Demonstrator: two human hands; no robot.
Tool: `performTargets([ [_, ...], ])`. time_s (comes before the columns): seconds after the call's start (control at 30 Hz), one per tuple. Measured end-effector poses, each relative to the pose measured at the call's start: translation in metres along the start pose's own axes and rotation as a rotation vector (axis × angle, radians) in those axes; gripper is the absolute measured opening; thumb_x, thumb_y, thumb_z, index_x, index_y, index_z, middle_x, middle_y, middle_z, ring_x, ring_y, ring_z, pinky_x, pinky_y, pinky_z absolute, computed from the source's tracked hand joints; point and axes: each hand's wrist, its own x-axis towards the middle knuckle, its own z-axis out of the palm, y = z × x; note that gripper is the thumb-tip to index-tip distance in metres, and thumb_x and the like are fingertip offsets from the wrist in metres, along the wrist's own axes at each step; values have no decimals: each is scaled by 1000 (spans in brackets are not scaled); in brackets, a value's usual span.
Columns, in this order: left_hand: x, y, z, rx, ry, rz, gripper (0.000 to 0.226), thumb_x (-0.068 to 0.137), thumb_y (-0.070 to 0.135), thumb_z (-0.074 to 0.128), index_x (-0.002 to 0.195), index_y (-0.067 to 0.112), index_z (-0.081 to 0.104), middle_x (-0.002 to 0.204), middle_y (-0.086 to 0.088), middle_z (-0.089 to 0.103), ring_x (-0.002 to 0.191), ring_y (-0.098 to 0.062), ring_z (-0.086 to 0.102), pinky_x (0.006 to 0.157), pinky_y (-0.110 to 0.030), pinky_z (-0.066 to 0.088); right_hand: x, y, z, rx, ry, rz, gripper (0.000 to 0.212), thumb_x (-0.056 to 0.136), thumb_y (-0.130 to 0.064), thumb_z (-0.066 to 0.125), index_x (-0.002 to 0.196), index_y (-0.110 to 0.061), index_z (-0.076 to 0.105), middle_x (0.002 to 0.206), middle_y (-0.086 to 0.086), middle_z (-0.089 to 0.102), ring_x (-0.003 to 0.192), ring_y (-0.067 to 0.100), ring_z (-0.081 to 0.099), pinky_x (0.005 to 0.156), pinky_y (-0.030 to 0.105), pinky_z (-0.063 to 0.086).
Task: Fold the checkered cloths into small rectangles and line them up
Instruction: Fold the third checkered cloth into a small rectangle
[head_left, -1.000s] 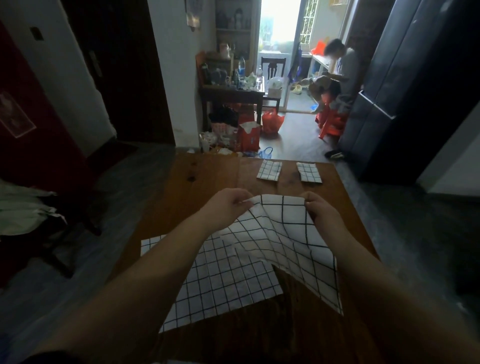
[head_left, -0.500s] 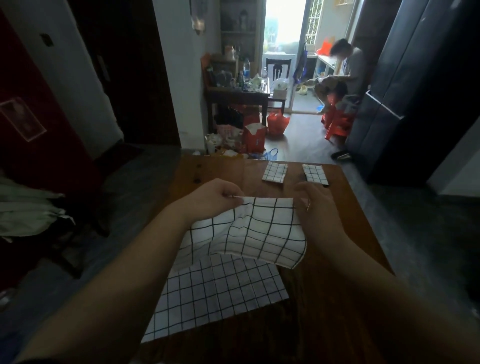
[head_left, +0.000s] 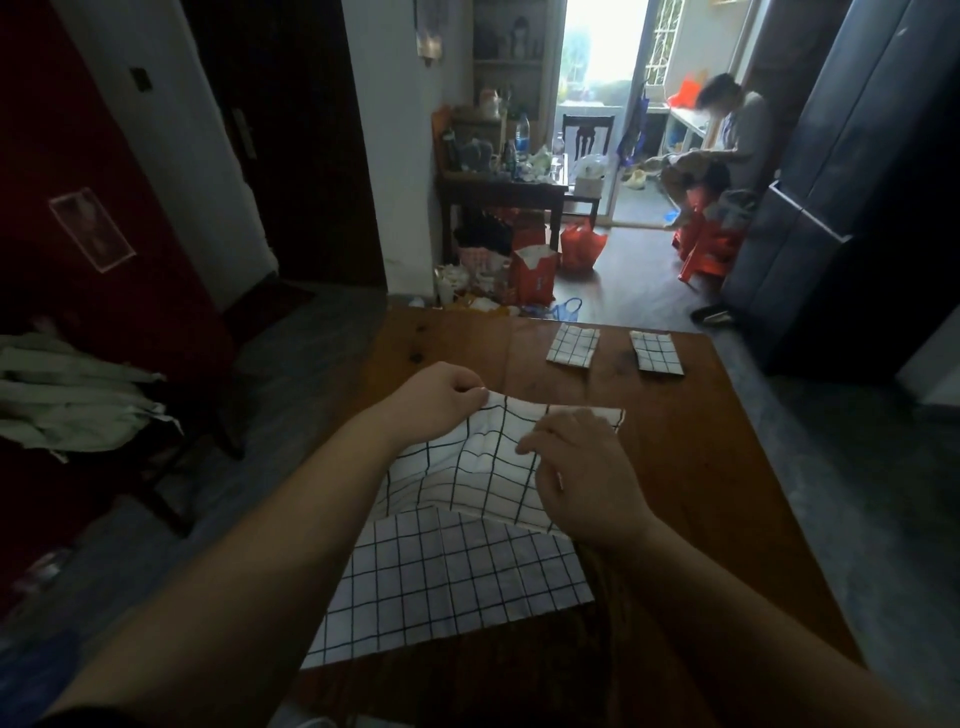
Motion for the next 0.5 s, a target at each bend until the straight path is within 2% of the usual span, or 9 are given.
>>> performTargets([
  [0.1, -4, 2, -1, -27, -6, 26, 37, 106, 30, 52, 74, 13, 59, 69, -2, 45, 59, -13, 41, 61, -31, 38, 3, 1, 6, -17, -129, 165, 43, 92, -23, 44, 132, -26, 60, 133, -6, 60, 126, 16, 49, 106, 41, 41],
  [0.17, -7, 5, -2, -46, -30, 49, 37, 106, 31, 51, 77, 10, 62, 69, 2, 47, 60, -10, 43, 64, -30, 39, 6, 4, 7, 40, -168, 262, 49, 97, -25, 50, 147, -27, 47, 150, -6, 49, 140, 14, 37, 116, 43, 34],
  [0.2, -9, 7, -3, -61, -36, 57, 36, 106, 31, 51, 78, 15, 66, 69, 6, 51, 61, -8, 46, 67, -29, 40, 7, 5, 6, 80, -184, 282, 53, 99, -26, 52, 150, -27, 43, 154, -5, 45, 144, 14, 33, 119, 43, 32],
  [0.27, -13, 12, -4, -91, -33, 71, 31, 107, 31, 52, 81, 28, 70, 74, 16, 61, 67, 2, 55, 74, -25, 42, 9, 5, 3, 175, -200, 310, 58, 99, -29, 56, 154, -26, 38, 158, -4, 40, 147, 12, 29, 121, 40, 30],
  [0.33, -16, 15, -5, -115, -23, 90, 26, 106, 33, 53, 93, 26, 75, 86, 14, 69, 80, 5, 62, 81, -26, 47, 11, 1, 1, 284, -197, 355, 60, 99, -32, 58, 155, -29, 35, 159, -7, 37, 146, 9, 28, 120, 34, 29],
  [0.4, -18, 17, -4, -147, -16, 107, 25, 105, 34, 55, 100, 23, 76, 96, 6, 73, 93, -6, 67, 90, -32, 52, 12, -1, 0, 390, -188, 408, 63, 99, -35, 60, 155, -31, 32, 159, -9, 37, 143, 6, 29, 114, 29, 29],
  [0.5, -20, 22, -2, -215, 26, 118, 22, 105, 32, 55, 100, 24, 75, 96, 3, 74, 93, -13, 69, 89, -39, 56, 11, -1, 3, 444, -176, 456, 69, 97, -40, 63, 156, -34, 27, 159, -9, 36, 145, 10, 30, 112, 32, 32],
])
